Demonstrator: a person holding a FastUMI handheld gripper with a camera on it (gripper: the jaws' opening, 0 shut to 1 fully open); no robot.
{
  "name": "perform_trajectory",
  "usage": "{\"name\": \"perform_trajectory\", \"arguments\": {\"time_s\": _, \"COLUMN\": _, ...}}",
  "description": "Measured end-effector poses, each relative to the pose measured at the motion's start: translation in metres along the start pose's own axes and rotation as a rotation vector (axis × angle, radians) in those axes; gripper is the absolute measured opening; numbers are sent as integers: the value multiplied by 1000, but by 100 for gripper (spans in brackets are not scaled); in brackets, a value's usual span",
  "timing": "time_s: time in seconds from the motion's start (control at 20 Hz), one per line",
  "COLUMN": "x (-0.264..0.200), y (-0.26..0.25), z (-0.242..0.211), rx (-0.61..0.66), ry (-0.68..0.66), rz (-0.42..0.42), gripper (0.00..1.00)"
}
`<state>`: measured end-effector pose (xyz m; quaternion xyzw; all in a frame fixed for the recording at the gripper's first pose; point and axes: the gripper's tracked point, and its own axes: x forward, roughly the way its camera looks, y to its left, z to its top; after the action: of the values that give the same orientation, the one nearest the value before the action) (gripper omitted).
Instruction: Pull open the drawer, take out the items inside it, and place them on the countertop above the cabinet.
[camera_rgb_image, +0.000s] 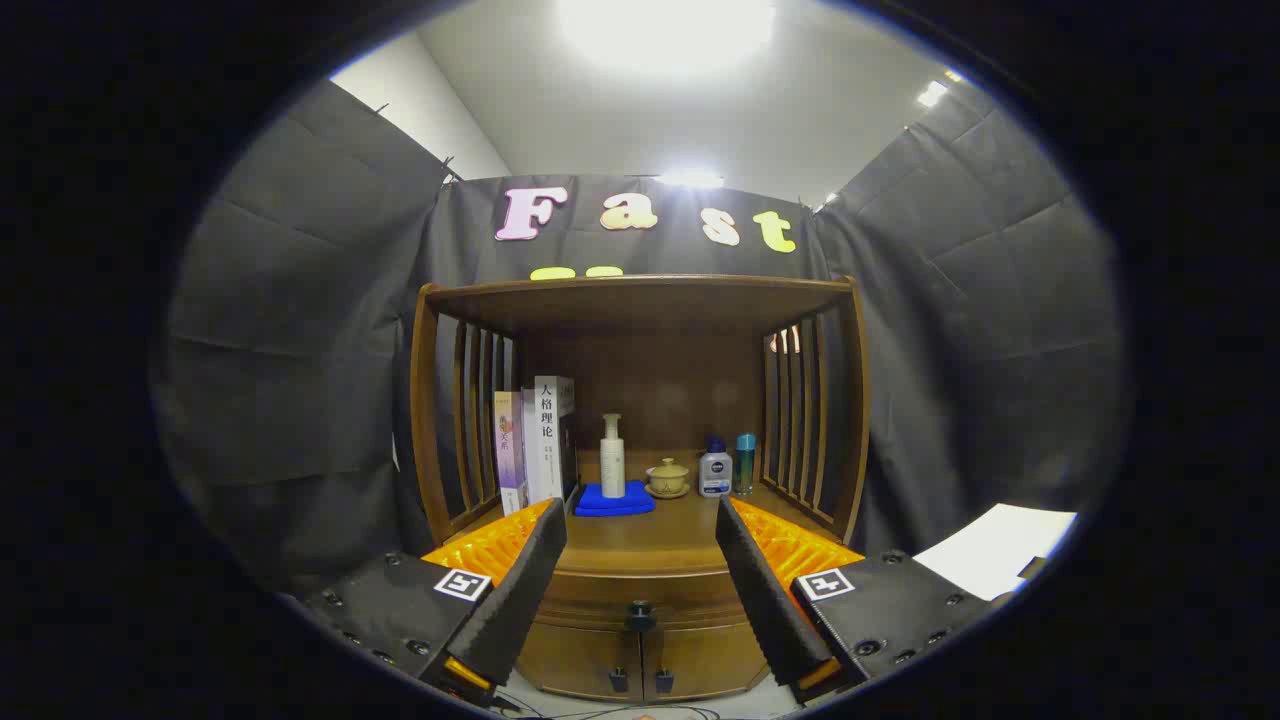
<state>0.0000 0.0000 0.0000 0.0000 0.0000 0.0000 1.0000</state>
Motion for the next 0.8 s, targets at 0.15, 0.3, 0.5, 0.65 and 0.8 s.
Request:
{"name": "perform_trajectory", "arguments": {"time_s": 0.15, "x": -3, "y": 0, "z": 2, "rx": 4, "ry": -16, "rz": -17, "gripper": 95}}
{"name": "perform_trajectory", "arguments": {"time_s": 0.3, "x": -1, "y": 1, "z": 1, "rx": 3, "ry": -21, "rz": -42, "gripper": 95}}
{"name": "perform_trajectory", "arguments": {"time_s": 0.5, "x": -1, "y": -10, "z": 3, "rx": 16, "ry": -30, "rz": -58, "gripper": 95}}
{"name": "perform_trajectory", "arguments": {"time_s": 0.65, "x": -4, "y": -6, "z": 1, "rx": 14, "ry": -34, "rz": -54, "gripper": 95}}
{"name": "perform_trajectory", "arguments": {"time_s": 0.8, "x": -3, "y": -3, "z": 3, "rx": 17, "ry": -40, "rz": -43, "gripper": 95}}
